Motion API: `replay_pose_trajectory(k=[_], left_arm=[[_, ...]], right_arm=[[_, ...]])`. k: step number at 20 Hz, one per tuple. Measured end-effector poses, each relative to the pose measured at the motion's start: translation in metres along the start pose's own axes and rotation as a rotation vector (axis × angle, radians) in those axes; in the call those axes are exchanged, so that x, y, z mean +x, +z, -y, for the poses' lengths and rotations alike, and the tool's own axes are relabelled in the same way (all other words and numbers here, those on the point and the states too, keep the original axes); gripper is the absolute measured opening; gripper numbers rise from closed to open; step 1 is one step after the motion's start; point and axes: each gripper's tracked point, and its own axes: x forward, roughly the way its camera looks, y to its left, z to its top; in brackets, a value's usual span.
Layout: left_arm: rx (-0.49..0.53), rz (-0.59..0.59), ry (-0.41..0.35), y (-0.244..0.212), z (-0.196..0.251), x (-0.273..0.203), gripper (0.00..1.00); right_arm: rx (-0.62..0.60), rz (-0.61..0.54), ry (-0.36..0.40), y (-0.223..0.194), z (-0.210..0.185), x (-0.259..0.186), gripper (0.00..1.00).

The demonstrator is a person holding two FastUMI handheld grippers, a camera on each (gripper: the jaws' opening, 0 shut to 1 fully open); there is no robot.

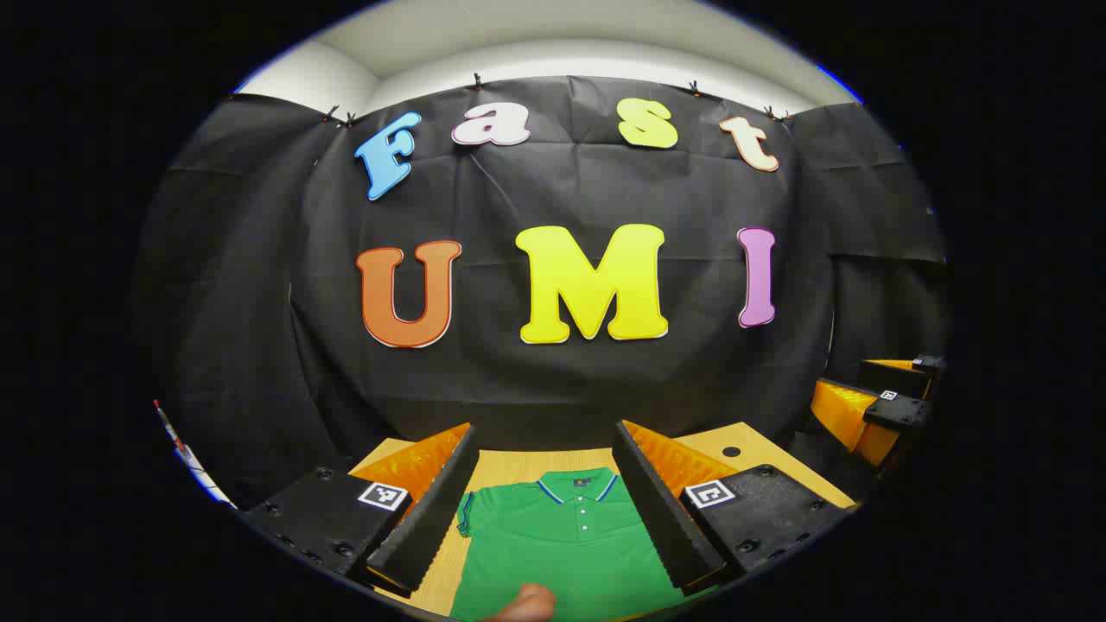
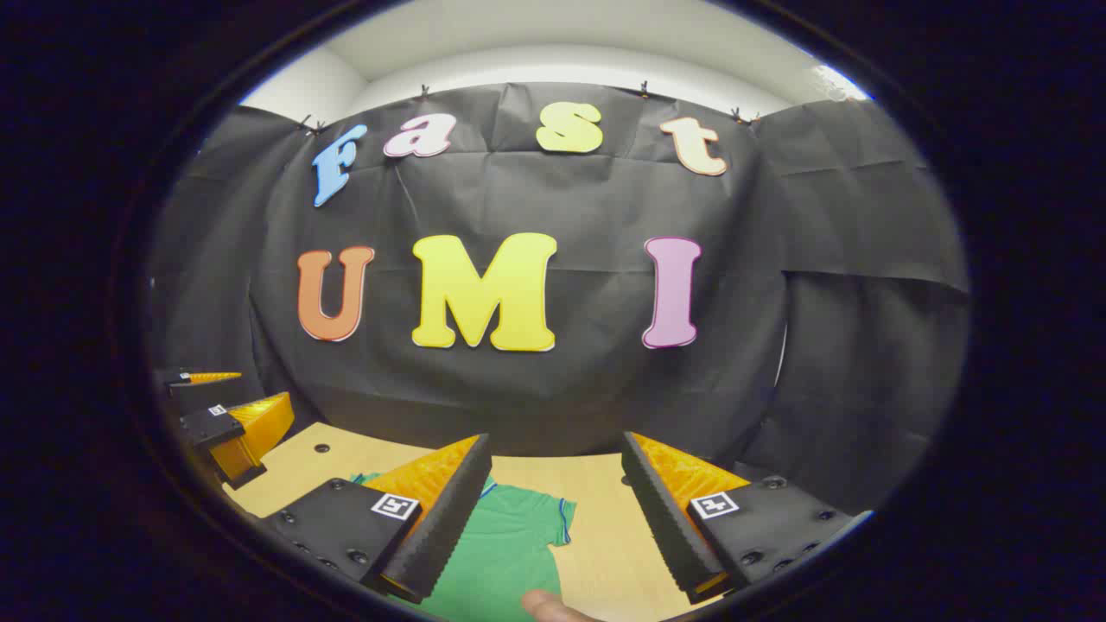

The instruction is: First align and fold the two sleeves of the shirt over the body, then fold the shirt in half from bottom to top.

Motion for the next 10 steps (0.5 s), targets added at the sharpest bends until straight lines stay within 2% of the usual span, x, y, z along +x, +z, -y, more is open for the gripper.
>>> replay_pose_trajectory(k=[6, 10], left_arm=[[0.013, 0.004, 0.009, 0.001, 0.003, 0.004, 1.0], [0.008, 0.004, -0.003, 0.001, 0.01, 0.006, 1.0]], right_arm=[[-0.017, -0.003, 0.056, 0.0, -0.016, 0.006, 0.96], [-0.023, -0.015, 0.065, -0.002, -0.016, 0.008, 0.96]])
